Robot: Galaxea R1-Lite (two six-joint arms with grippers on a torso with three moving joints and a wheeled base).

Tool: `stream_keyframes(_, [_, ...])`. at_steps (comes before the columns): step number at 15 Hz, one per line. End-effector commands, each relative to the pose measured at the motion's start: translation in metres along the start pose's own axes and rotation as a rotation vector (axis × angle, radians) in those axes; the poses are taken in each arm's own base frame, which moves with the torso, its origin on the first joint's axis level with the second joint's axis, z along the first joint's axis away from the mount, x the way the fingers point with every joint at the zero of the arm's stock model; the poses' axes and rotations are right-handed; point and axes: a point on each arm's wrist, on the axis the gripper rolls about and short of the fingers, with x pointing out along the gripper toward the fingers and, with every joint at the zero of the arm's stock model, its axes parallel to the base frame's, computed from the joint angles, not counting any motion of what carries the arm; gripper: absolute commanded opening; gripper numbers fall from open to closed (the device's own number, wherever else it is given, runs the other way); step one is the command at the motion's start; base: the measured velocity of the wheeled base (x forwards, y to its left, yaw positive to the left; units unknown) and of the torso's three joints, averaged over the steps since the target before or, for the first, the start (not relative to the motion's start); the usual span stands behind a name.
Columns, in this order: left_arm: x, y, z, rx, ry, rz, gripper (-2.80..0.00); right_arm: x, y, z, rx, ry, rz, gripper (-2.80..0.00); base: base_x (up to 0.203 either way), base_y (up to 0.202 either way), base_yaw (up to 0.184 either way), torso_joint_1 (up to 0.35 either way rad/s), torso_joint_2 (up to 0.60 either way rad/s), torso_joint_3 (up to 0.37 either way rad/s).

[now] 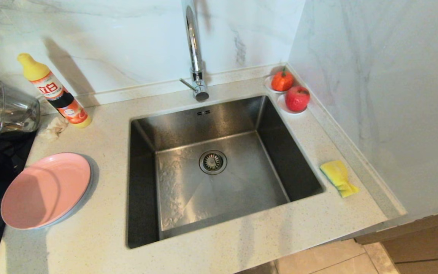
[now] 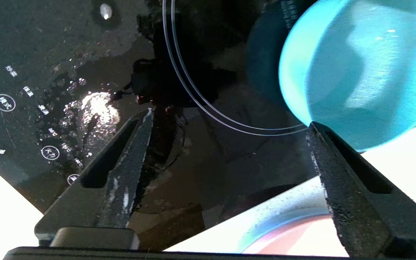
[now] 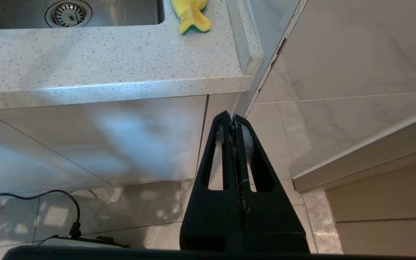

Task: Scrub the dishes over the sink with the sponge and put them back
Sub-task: Place the bowl on the plate

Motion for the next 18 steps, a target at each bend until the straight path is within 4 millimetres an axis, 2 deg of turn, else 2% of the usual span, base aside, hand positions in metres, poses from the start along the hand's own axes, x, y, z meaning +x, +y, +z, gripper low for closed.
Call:
stream_keyframes(1, [0.007, 0.005, 0.000, -0.013, 0.013, 0.019, 0.00, 0.000, 0.000, 0.000, -0.001, -0.001, 0.001, -2.80, 0.000, 0.000, 0.000, 0.000, 0.00, 0.000])
stream_keyframes(9, [0.032, 0.017, 0.003, -0.035, 0.034, 0.080, 0.00, 0.000, 0.000, 0.000, -0.001, 0.000, 0.000, -2.80, 0.000, 0.000, 0.000, 0.000, 0.00, 0.000])
stream_keyframes(11, [0.027, 0.013, 0.003, -0.042, 0.041, 0.040, 0.00, 0.000, 0.000, 0.000, -0.001, -0.001, 0.000, -2.80, 0.000, 0.000, 0.000, 0.000, 0.00, 0.000])
stream_keyframes(14, [0.006, 0.008, 0.004, -0.064, 0.088, -0.098, 0.00, 0.000, 0.000, 0.000, -0.001, 0.000, 0.000, -2.80, 0.000, 0.000, 0.000, 0.000, 0.00, 0.000])
stream_keyframes(16, [-0.009, 0.002, 0.002, -0.052, 0.069, -0.115, 0.00, 0.000, 0.000, 0.000, -0.001, 0.000, 0.000, -2.80, 0.000, 0.000, 0.000, 0.000, 0.00, 0.000])
stream_keyframes(18, [-0.015, -0.002, 0.003, -0.040, 0.052, -0.127, 0.00, 0.000, 0.000, 0.000, -0.001, -0.001, 0.002, -2.80, 0.000, 0.000, 0.000, 0.000, 0.00, 0.000])
